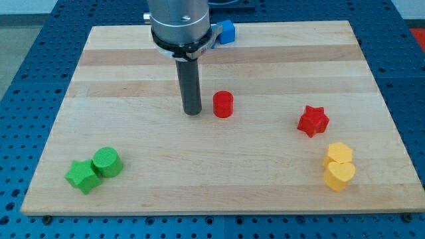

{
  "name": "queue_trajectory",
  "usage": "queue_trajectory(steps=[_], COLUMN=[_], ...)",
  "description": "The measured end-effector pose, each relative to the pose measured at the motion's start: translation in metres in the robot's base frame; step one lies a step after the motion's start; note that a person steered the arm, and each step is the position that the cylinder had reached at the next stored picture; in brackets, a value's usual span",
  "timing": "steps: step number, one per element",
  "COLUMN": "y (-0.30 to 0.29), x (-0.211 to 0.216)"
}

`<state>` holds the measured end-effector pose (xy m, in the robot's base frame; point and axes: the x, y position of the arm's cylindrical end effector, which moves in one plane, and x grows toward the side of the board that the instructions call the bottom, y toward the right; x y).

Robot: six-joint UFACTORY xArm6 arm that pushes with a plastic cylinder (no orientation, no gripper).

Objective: Move the red circle towards center right

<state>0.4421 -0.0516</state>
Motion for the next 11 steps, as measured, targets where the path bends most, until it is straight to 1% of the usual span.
queue_trajectory(steps=[2,3,7,8,9,11], y=[0.029,0.052,0.196,0.221,0.219,0.157], x=[0.0,-0.002,-0.01,-0.015,-0.016,-0.009])
